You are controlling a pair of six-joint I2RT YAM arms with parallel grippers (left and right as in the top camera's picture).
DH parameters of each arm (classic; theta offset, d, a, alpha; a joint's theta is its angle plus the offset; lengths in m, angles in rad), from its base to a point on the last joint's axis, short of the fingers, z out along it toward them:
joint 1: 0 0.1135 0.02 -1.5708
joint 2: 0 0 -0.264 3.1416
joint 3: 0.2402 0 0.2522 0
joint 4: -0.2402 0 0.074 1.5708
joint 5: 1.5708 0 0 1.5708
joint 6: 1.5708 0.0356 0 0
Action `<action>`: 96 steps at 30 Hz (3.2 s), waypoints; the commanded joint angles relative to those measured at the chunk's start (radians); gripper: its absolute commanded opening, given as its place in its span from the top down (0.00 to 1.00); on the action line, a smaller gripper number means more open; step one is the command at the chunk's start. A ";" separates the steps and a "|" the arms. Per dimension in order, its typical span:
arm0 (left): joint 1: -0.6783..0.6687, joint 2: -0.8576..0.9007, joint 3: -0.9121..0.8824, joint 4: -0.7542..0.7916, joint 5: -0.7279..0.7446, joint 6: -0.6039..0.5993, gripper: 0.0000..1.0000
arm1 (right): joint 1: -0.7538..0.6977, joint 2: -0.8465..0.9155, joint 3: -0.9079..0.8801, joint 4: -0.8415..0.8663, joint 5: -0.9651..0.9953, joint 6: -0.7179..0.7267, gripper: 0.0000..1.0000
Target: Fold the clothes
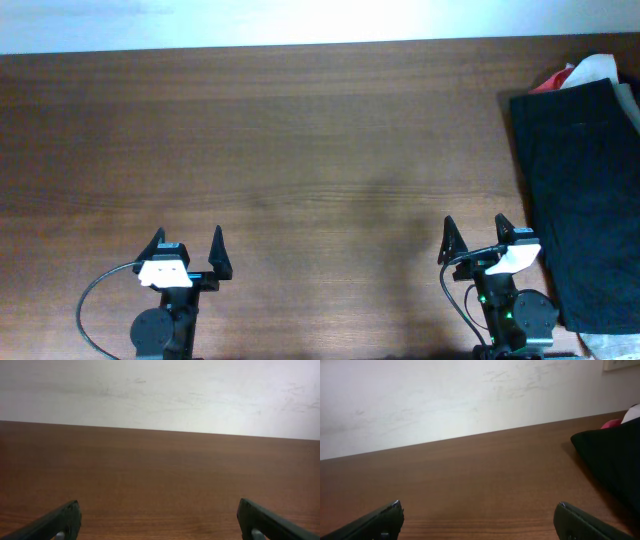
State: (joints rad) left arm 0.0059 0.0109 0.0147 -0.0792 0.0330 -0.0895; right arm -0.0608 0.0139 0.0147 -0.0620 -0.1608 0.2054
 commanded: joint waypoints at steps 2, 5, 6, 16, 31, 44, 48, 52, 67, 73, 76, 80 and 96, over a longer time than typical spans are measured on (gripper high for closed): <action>-0.003 -0.005 -0.006 -0.001 0.004 0.016 0.01 | 0.011 -0.010 -0.009 0.000 -0.012 -0.007 0.01; -0.003 -0.005 -0.006 -0.001 0.004 0.016 0.01 | 0.011 -0.010 -0.009 0.000 -0.012 -0.007 0.01; -0.003 -0.005 -0.006 -0.001 0.004 0.016 0.01 | 0.011 -0.010 -0.009 0.000 -0.012 -0.007 0.01; -0.003 -0.005 -0.006 -0.001 0.004 0.016 0.01 | 0.011 -0.010 -0.009 0.000 -0.012 -0.007 0.01; -0.003 -0.005 -0.006 -0.001 0.004 0.016 0.01 | 0.011 -0.010 -0.009 0.000 -0.012 -0.007 0.01; -0.003 -0.005 -0.006 -0.001 0.004 0.016 0.01 | 0.011 -0.010 -0.009 0.000 -0.012 -0.007 0.01; -0.003 -0.005 -0.006 -0.001 0.004 0.016 0.01 | 0.011 -0.010 -0.009 0.000 -0.012 -0.007 0.01; -0.003 -0.005 -0.006 -0.001 0.004 0.016 0.01 | 0.011 -0.010 -0.009 0.000 -0.012 -0.007 0.01; -0.003 -0.005 -0.006 -0.001 0.004 0.016 0.01 | 0.011 -0.008 -0.009 0.023 -0.424 0.394 0.01; -0.003 -0.005 -0.006 -0.001 0.004 0.016 0.01 | 0.009 -0.008 -0.008 0.359 -0.430 0.509 0.02; -0.003 -0.005 -0.006 -0.001 0.004 0.016 0.01 | 0.008 0.007 0.076 0.392 -0.285 0.429 0.01; -0.003 -0.005 -0.006 -0.001 0.004 0.016 0.01 | 0.008 0.204 0.315 0.264 -0.137 0.187 0.02; -0.003 -0.005 -0.006 -0.001 0.004 0.016 0.01 | -0.004 1.793 1.446 -0.387 0.623 -0.262 0.01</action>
State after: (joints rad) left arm 0.0059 0.0116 0.0147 -0.0792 0.0330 -0.0895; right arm -0.0582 1.7222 1.4334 -0.4706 0.3279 0.0212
